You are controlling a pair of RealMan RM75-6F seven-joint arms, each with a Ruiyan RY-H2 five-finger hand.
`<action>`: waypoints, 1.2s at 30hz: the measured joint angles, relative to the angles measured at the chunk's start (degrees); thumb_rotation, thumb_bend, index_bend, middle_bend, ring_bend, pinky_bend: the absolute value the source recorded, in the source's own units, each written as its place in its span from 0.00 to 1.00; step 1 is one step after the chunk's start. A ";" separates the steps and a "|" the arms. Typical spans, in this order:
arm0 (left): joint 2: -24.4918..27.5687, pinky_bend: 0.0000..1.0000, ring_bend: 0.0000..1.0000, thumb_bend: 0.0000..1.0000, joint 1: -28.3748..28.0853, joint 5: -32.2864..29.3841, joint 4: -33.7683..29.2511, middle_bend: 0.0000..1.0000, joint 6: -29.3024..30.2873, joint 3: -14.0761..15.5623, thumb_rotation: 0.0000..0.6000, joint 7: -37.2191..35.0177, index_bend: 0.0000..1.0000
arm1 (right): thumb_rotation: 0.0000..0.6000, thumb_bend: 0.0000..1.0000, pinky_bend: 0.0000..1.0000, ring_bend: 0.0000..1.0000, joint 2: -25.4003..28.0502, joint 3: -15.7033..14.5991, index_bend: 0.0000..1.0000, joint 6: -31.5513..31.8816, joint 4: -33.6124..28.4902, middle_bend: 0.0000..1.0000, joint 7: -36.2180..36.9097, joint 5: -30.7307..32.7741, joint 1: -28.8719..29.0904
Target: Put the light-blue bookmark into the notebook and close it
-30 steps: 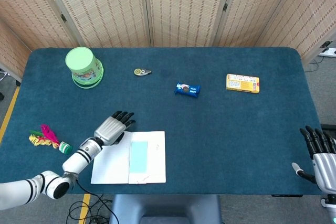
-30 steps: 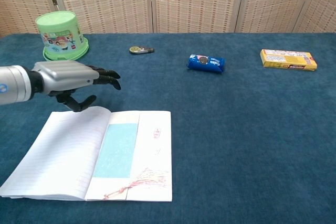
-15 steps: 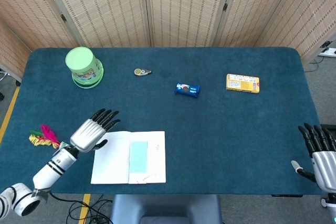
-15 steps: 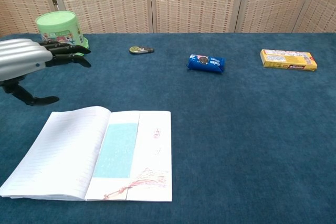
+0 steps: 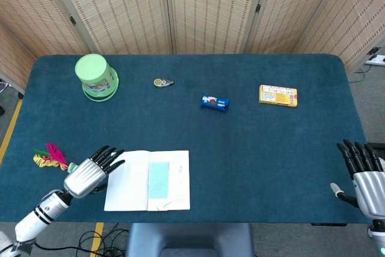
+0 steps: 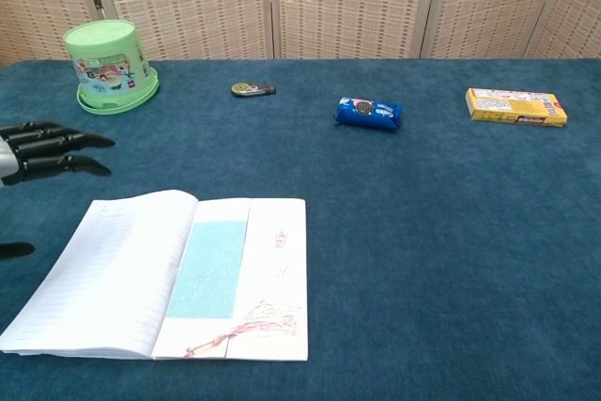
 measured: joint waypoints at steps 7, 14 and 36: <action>-1.96 0.11 0.00 0.27 1.10 2.16 1.10 0.00 -1.88 1.85 1.00 1.47 0.08 | 1.00 0.13 0.00 0.00 -0.36 -0.16 0.04 -0.15 -0.09 0.06 -0.04 0.09 0.03; -3.34 0.11 0.00 0.27 3.29 1.76 3.69 0.00 -2.56 2.35 1.00 0.89 0.04 | 1.00 0.13 0.00 0.00 -0.39 -0.22 0.04 0.04 -0.09 0.06 -0.16 0.10 -0.05; -5.32 0.11 0.00 0.27 6.28 2.63 5.99 0.00 -2.45 2.96 1.00 -1.27 0.04 | 1.00 0.13 0.00 0.00 -0.51 -0.35 0.04 -0.36 -0.80 0.06 -0.97 0.05 0.28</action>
